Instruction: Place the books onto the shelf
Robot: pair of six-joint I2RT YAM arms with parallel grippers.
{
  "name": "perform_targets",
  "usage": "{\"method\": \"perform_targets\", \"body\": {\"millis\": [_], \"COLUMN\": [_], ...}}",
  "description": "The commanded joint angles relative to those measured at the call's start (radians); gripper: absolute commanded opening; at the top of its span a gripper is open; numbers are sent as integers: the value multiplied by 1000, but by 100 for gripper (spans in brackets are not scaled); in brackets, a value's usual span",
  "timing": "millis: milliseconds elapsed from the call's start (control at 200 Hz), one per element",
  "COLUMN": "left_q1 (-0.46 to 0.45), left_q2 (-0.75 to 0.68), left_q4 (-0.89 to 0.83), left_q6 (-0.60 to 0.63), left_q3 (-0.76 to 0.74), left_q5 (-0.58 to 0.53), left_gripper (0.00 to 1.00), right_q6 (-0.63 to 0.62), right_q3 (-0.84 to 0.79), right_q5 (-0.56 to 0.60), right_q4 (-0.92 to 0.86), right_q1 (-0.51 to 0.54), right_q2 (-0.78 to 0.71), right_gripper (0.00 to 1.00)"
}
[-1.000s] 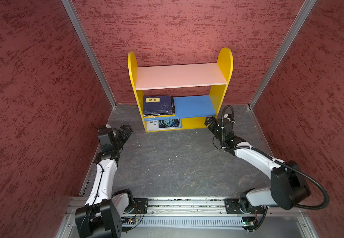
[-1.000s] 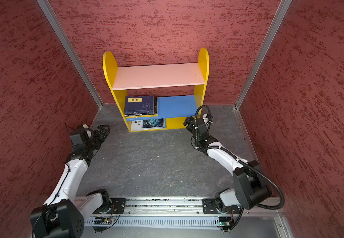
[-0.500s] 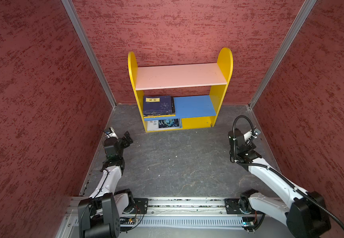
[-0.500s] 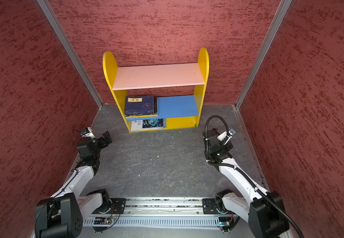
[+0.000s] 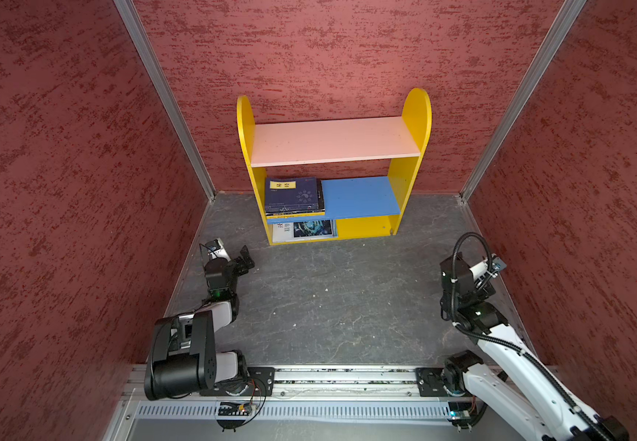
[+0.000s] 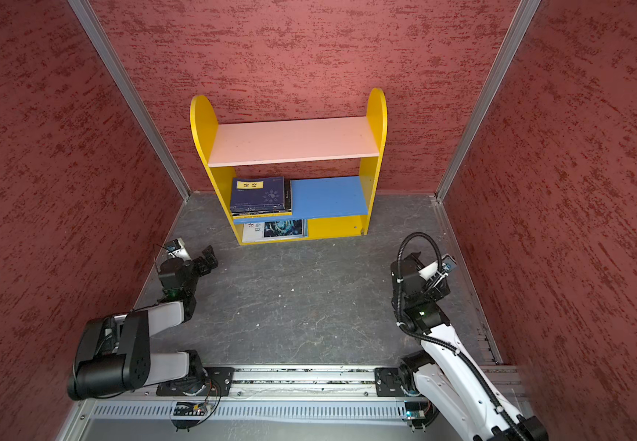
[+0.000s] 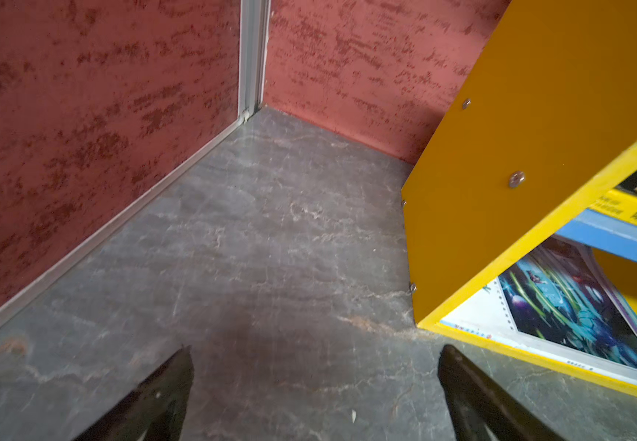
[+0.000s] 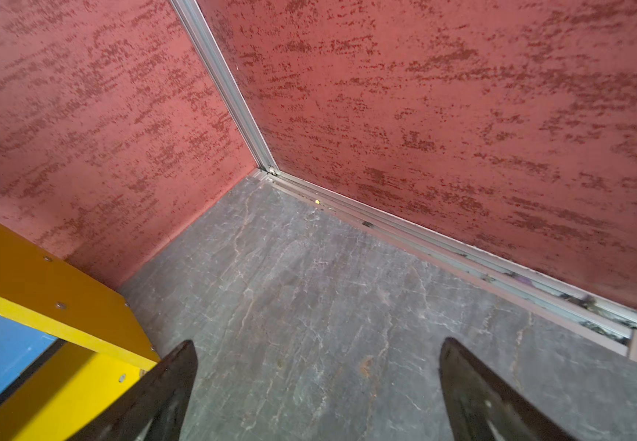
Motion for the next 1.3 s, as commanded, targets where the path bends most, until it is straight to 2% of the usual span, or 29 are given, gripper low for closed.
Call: {"method": "perform_targets", "body": {"millis": [0,145,195,240,286,411,576,671,772,917,1077,1242,1298], "left_q1": [-81,-152,-157,-154,-144,-138,-139,-140,-139,-138,-138,-139,-139], "left_q2": [62,195,170,190,174,181,178,178,180,180,178,180,180], "left_q4": [169,237,123,182,130,148,138,141,143,143,144,144,143], "left_q6": [85,184,182,184,170,168,167,168,167,167,167,166,167], "left_q3": [-10,34,68,57,67,67,68,67,67,67,67,67,68], "left_q5": [-51,-58,-50,-54,-44,-33,-31,-32,-33,-32,-32,-31,-31], "left_gripper": [99,99,99,99,99,99,99,99,99,99,99,99,99], "right_q6": [20,-60,-85,-87,-90,-147,-336,-518,-650,-673,-745,-808,-777], "right_q3": [15,-32,-35,-33,-37,-70,-133,-210,-294,-336,-317,-246,-226], "right_q5": [-9,-52,-55,-51,-44,-39,-35,-67,-135,-303,-357,-490,-544], "right_q4": [-131,-42,-21,-20,-7,91,350,625,908,1113,1436,1535,1431], "right_q1": [-5,-5,-5,-5,-5,-7,-14,-21,-47,-132,-185,-230,-251], "right_q2": [-40,-87,-86,-80,-74,-54,5,51,119,292,574,763,733], "right_gripper": [99,99,99,99,99,99,99,99,99,99,99,99,99]}}
